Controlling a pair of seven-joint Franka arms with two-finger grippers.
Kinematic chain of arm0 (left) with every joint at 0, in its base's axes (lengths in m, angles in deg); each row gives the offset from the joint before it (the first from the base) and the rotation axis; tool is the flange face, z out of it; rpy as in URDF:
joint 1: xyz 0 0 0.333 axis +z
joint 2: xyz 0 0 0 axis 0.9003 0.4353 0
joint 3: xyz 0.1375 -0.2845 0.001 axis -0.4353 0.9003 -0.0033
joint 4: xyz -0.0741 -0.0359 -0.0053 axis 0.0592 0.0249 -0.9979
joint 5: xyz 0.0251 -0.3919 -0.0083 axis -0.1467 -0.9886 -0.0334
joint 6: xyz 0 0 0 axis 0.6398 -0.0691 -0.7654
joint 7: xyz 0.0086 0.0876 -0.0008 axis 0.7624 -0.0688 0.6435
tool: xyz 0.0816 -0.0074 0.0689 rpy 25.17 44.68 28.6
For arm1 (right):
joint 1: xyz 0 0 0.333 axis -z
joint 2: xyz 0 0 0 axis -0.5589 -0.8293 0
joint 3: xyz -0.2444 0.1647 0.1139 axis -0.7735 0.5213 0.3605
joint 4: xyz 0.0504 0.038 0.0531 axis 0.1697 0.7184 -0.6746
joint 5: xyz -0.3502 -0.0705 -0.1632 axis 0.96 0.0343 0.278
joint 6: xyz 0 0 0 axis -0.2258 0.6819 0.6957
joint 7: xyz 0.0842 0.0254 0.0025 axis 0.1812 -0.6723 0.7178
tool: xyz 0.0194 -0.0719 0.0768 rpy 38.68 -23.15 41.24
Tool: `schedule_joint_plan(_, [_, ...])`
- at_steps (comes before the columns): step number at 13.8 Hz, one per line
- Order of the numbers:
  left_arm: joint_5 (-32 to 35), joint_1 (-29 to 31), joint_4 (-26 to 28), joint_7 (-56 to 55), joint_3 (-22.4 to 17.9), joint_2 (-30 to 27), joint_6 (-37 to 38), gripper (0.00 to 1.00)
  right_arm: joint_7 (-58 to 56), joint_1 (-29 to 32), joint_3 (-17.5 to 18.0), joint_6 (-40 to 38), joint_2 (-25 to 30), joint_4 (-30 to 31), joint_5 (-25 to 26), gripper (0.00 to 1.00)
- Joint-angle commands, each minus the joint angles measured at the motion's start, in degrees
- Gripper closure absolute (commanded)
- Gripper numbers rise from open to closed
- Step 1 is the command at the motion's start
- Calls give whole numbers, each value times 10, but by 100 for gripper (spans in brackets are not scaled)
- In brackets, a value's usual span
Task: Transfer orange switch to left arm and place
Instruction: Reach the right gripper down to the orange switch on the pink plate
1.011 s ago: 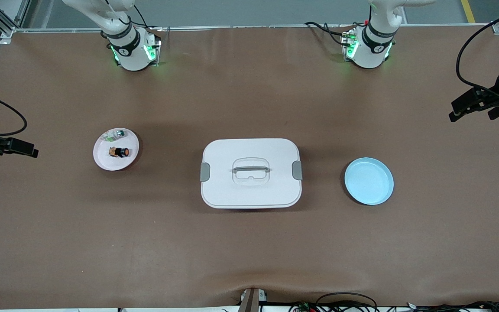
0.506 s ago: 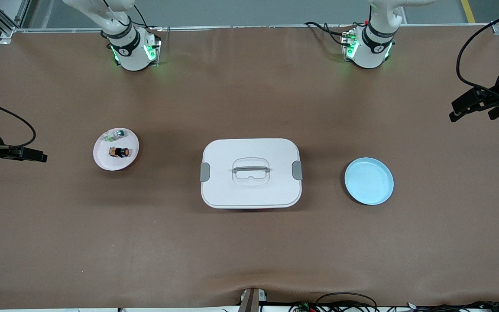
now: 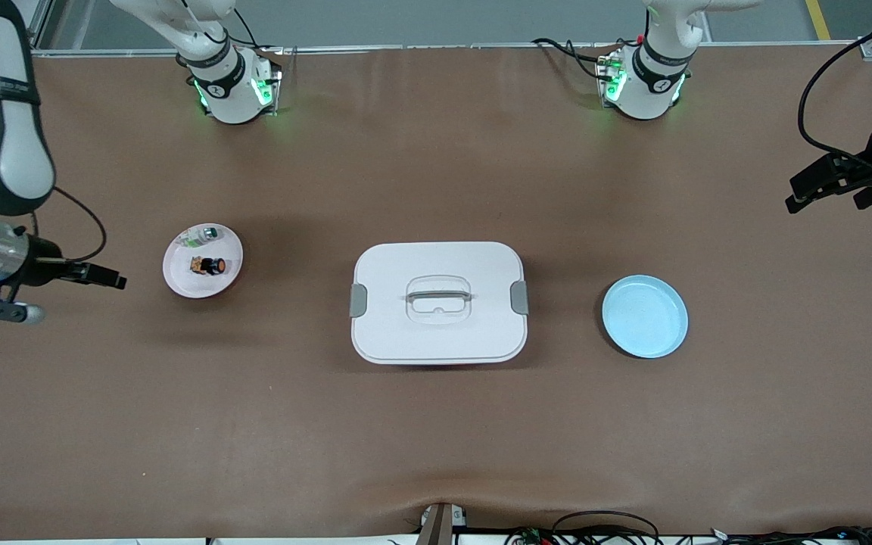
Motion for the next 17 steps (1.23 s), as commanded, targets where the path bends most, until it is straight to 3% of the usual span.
schedule_joint_plan(1, [5,3,-16,-2,2,8,11,0,12,-8,4,80,36,103,-10,0])
schedule_joint_plan(7, [5,3,-16,-2,2,8,11,0,13,-43,5,214,29,216,-46,0])
schedule_joint_plan(11, [5,4,-16,-2,2,8,11,0,12,-69,4,296,5,259,-60,0])
schedule_joint_plan(17, [5,3,-16,-2,2,8,11,0,1,-83,4,352,-20,290,-58,0])
